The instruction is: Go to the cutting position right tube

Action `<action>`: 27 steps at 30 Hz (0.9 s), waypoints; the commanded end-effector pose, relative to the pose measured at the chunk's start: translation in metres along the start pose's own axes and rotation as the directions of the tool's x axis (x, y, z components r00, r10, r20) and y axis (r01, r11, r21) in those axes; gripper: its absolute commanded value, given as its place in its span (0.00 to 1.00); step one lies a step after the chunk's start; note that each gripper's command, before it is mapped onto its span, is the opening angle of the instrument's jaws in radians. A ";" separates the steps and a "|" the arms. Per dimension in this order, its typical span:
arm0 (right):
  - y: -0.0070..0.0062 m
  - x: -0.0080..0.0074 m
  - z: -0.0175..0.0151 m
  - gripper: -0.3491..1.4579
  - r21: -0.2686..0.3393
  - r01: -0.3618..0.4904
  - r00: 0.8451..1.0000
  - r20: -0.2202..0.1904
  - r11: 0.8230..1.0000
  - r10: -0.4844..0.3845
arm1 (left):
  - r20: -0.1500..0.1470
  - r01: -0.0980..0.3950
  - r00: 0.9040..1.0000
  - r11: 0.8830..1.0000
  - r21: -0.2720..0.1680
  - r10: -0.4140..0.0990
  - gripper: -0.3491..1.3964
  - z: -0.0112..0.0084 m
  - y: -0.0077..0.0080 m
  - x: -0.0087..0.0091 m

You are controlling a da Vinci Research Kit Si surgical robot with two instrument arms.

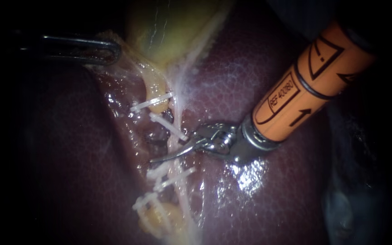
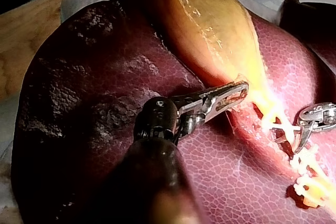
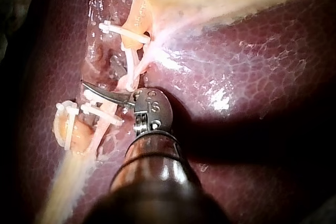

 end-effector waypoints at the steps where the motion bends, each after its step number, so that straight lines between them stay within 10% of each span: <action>1: -0.0003 0.0002 -0.0003 0.80 0.002 -0.020 1.000 0.003 1.000 0.020 | 0.000 0.000 1.000 1.000 0.000 0.000 0.00 0.0000 0.0000 0.0000; 17: -0.0007 0.0011 -0.0014 0.77 0.009 -0.073 0.997 -0.003 0.997 0.073 | 0.000 0.000 1.000 1.000 -0.001 0.000 0.00 0.0001 0.0000 0.0001; 27: -0.0015 0.0006 0.0001 0.76 0.160 -0.051 0.993 -0.094 0.986 0.066 | 0.000 0.000 1.000 1.000 -0.001 0.000 0.00 0.0001 0.0000 0.0001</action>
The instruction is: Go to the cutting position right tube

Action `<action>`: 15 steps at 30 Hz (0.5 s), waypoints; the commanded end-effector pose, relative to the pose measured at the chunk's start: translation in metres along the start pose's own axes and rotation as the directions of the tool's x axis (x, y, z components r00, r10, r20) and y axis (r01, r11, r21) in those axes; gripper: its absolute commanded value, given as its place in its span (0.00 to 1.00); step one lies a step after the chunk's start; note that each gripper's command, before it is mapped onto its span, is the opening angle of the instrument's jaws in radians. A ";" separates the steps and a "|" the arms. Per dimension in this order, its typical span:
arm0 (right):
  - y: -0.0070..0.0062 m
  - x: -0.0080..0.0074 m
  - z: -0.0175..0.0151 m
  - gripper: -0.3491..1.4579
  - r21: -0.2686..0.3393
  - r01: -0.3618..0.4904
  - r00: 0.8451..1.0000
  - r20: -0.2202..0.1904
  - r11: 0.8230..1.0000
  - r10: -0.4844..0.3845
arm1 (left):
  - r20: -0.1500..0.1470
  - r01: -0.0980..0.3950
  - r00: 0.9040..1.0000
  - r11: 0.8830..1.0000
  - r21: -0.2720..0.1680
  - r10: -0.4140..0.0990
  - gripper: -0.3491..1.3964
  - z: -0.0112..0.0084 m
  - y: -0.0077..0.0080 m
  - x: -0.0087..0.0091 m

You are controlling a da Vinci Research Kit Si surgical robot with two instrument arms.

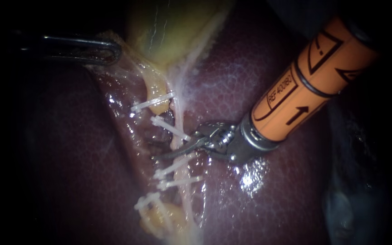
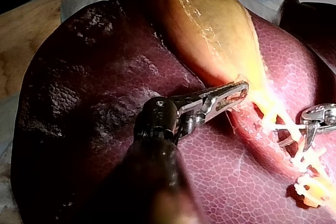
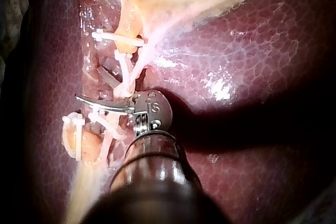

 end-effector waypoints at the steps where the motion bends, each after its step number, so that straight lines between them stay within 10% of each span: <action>1: -0.0006 0.0003 0.0001 0.76 0.006 0.008 1.000 -0.005 1.000 -0.008 | 0.000 -0.006 1.000 1.000 0.001 0.006 0.00 0.0000 0.0000 0.0000; 15: -0.0072 0.0046 0.0003 0.74 0.086 0.107 0.992 -0.083 0.991 -0.100 | -0.001 -0.006 1.000 1.000 0.001 0.006 0.00 0.0000 0.0001 0.0000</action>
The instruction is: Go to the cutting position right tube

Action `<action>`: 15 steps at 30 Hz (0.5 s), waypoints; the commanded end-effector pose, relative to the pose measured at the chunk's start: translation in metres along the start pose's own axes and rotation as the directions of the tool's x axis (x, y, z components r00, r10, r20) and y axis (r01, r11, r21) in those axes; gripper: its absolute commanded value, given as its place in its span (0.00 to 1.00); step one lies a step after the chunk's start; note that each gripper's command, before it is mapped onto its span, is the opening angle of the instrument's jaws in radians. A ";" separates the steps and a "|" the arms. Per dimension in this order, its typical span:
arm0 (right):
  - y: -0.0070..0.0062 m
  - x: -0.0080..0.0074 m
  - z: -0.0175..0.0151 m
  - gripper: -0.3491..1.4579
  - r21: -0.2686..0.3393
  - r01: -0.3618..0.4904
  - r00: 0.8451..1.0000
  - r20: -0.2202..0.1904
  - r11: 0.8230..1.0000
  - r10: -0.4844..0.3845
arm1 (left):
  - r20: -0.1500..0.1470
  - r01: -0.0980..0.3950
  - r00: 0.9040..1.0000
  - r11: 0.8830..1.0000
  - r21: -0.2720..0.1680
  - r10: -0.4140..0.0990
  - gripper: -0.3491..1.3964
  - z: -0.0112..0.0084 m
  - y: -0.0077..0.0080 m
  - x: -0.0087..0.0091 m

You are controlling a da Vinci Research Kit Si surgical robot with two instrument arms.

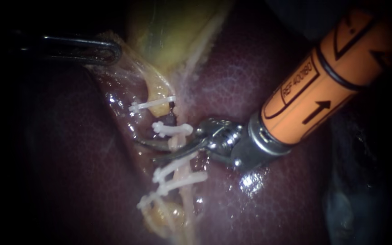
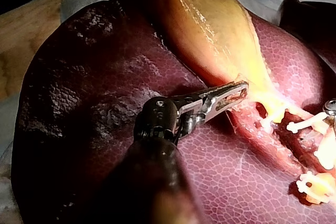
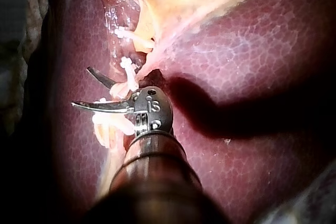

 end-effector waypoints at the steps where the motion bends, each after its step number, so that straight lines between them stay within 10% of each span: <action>1: 0.0000 0.0000 0.0000 0.74 0.000 -0.002 1.000 -0.001 1.000 0.002 | 0.000 0.000 1.000 1.000 0.000 0.000 0.00 0.0000 0.0000 0.0000; 15: 0.0001 0.0000 0.0000 0.73 0.000 0.010 1.000 -0.001 1.000 -0.010 | 0.000 0.000 1.000 1.000 0.000 0.000 0.00 0.0000 0.0000 0.0000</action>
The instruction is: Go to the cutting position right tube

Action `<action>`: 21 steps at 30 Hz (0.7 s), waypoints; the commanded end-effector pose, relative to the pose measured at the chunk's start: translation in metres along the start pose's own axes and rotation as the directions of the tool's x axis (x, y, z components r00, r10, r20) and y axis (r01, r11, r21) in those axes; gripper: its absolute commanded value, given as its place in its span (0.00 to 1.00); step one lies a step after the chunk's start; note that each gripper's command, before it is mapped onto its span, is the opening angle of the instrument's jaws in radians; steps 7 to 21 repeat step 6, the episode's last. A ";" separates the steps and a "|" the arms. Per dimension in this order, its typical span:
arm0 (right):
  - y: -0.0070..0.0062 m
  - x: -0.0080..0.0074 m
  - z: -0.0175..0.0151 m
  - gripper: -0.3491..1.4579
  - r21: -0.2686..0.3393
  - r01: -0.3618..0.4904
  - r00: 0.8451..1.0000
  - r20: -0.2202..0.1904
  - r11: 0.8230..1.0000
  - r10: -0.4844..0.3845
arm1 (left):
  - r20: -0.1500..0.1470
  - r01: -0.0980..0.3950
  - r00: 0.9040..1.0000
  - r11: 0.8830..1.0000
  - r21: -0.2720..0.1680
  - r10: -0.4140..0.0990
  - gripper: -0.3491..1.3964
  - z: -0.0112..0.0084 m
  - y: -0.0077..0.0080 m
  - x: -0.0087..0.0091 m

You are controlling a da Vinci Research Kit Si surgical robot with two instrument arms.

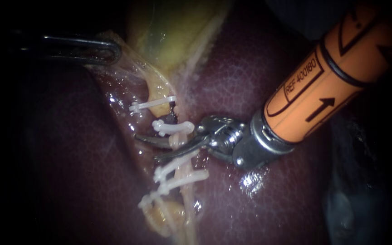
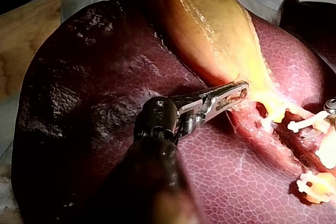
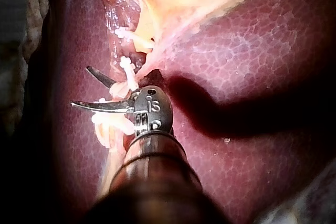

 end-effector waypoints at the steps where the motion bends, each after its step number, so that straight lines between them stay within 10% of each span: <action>1: 0.0000 0.0000 0.0000 0.73 0.000 0.000 1.000 0.000 1.000 0.000 | 0.000 0.000 1.000 1.000 0.000 0.000 0.00 0.0000 0.0000 0.0000; 21: 0.0001 0.0000 0.0000 0.73 0.000 0.000 1.000 0.000 1.000 0.000 | 0.000 0.000 1.000 1.000 0.000 0.000 0.00 0.0000 0.0000 0.0000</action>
